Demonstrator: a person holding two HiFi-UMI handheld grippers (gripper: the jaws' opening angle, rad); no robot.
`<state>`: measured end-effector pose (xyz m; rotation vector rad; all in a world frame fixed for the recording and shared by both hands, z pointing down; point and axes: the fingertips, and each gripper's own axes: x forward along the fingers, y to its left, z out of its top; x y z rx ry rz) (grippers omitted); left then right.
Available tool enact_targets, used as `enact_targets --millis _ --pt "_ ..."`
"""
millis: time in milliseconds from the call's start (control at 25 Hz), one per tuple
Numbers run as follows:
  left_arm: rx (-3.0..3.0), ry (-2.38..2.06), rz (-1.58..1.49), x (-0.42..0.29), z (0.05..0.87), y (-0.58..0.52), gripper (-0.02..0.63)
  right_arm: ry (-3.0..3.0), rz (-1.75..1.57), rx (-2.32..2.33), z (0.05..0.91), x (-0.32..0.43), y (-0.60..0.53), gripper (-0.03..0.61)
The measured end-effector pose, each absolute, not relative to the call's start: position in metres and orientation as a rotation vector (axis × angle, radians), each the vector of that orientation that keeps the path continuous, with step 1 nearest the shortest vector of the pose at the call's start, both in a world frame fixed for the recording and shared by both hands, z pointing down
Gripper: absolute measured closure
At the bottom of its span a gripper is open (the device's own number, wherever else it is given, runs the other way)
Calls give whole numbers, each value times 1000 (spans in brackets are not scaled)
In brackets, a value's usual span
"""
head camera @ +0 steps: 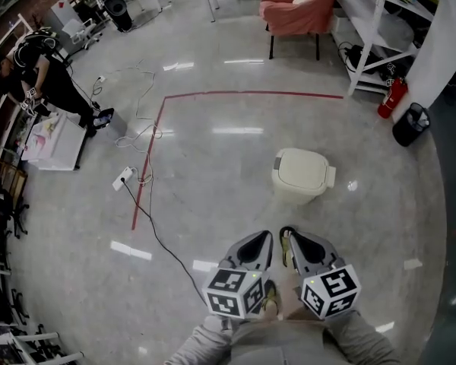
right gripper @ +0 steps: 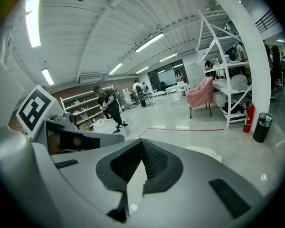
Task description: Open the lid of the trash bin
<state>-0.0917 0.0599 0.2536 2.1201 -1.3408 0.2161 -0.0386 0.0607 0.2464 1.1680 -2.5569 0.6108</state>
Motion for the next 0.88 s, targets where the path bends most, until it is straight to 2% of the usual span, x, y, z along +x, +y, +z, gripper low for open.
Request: enact_targets --millis 440,880 --pt "2037 -1343 259 -85 297 -48 607 -2481 672 1100 291 -25 -34 578" --pt "2013 -1302 358 -78 375 -151 607 -2423 732 1101 354 -16 -125 578"
